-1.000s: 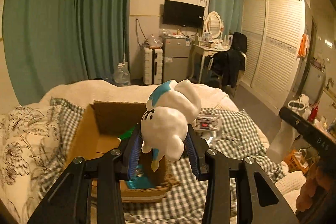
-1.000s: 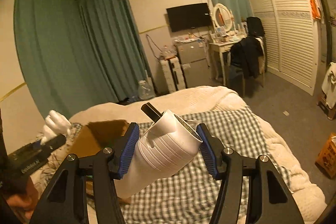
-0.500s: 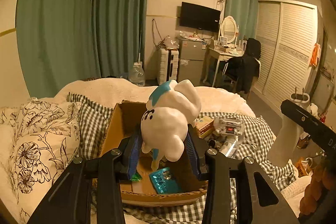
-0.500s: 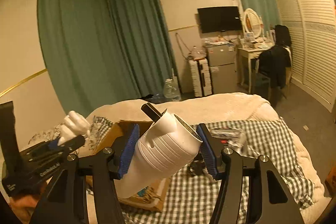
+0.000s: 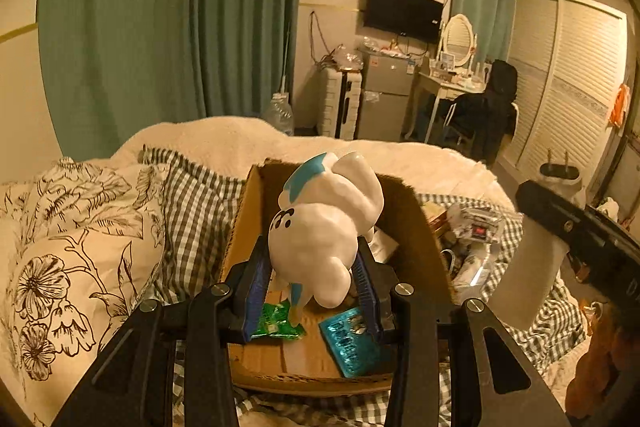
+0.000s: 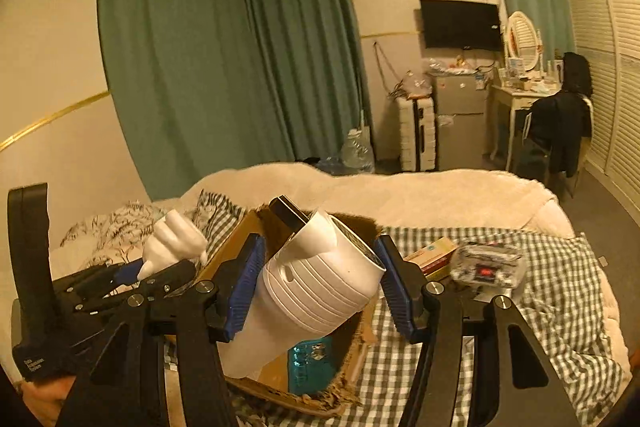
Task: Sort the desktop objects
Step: 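Carry the figurine and white cup over the cardboard box and release both, then withdraw both tools from the cardboard box back toward the item pile, then grasp the clear cotton-swab jar with the right tool while the left grasps the black ring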
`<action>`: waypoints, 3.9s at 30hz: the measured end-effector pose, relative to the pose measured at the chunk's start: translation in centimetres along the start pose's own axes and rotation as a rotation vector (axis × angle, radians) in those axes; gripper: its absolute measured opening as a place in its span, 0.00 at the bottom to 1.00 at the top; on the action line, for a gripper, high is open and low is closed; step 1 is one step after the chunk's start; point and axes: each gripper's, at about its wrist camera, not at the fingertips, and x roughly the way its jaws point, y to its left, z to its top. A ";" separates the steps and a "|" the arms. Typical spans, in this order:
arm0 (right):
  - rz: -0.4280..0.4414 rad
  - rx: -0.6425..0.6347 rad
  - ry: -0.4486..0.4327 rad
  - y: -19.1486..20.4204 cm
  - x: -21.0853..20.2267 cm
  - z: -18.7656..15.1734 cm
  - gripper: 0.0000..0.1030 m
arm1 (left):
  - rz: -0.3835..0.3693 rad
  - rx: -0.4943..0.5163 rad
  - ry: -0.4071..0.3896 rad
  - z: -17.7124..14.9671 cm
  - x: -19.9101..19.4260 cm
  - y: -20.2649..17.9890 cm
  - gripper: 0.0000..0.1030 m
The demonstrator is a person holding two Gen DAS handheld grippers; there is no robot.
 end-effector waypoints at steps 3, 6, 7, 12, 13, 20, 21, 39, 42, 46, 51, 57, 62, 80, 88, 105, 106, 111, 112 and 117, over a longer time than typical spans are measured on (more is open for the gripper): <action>0.019 -0.027 0.026 0.7 1.9 -0.7 0.55 | 0.011 -0.003 0.032 -0.4 1.5 0.6 0.39; 0.040 -0.049 0.053 1.1 3.4 -1.4 0.55 | 0.012 -0.016 0.066 -0.9 3.1 1.1 0.39; 0.047 -0.057 0.065 1.1 4.0 -1.7 0.55 | 0.013 -0.021 0.076 -1.0 3.6 1.3 0.39; 0.059 -0.094 0.107 1.3 6.9 -3.0 0.55 | 0.032 -0.022 0.134 -1.9 6.1 1.6 0.39; 0.062 -0.095 0.114 1.1 7.5 -3.2 0.55 | 0.035 -0.020 0.149 -2.1 6.7 1.6 0.39; 0.086 -0.094 0.186 0.8 10.6 -4.7 0.53 | 0.058 -0.024 0.221 -3.3 9.7 2.0 0.40; 0.087 -0.095 0.188 0.7 10.8 -4.7 0.51 | 0.061 -0.028 0.231 -3.5 10.0 2.0 0.40; 0.095 -0.029 0.117 -1.0 6.2 -2.5 0.62 | 0.082 -0.029 0.171 -0.9 5.0 -0.5 0.52; 0.097 -0.027 0.091 -1.0 4.4 -1.6 0.62 | 0.082 -0.025 0.144 0.1 3.5 -1.0 0.52; 0.098 -0.027 0.048 -1.1 1.7 -0.5 0.63 | 0.076 -0.013 0.097 1.3 1.1 -2.2 0.55; 0.087 -0.024 -0.004 -2.2 -2.3 0.6 0.67 | 0.067 -0.019 0.057 2.3 -1.5 -4.1 0.70; 0.036 -0.009 -0.054 -4.2 -6.3 1.6 0.81 | 0.053 -0.028 -0.019 3.1 -4.7 -6.5 0.88; -0.022 0.006 -0.102 -5.9 -9.6 1.9 0.96 | 0.030 -0.023 -0.099 3.8 -7.5 -8.5 1.00; -0.212 0.004 -0.135 -15.2 -17.2 1.1 1.00 | -0.058 -0.036 -0.155 2.7 -8.9 -15.7 1.00; -0.224 0.036 -0.095 -19.9 -17.5 0.0 1.00 | -0.026 0.040 -0.127 1.6 -6.1 -19.6 1.00; -0.047 -0.080 0.066 -23.1 -9.0 -6.6 1.00 | 0.023 0.201 0.065 -1.7 4.2 -23.4 0.84; -0.042 -0.107 0.073 -23.0 -8.2 -7.2 1.00 | 0.022 0.207 0.073 -1.8 4.9 -23.6 0.82; 0.050 -0.189 0.142 -23.0 -4.5 -9.5 1.00 | -0.013 0.232 0.122 -2.8 8.4 -24.5 0.74; 0.054 -0.187 0.155 -23.2 -3.8 -9.8 1.00 | -0.046 0.225 0.137 -3.1 9.3 -24.5 0.72; 0.040 -0.257 0.229 -23.1 -0.1 -11.7 1.00 | -0.068 0.248 0.170 -4.2 12.5 -24.5 0.66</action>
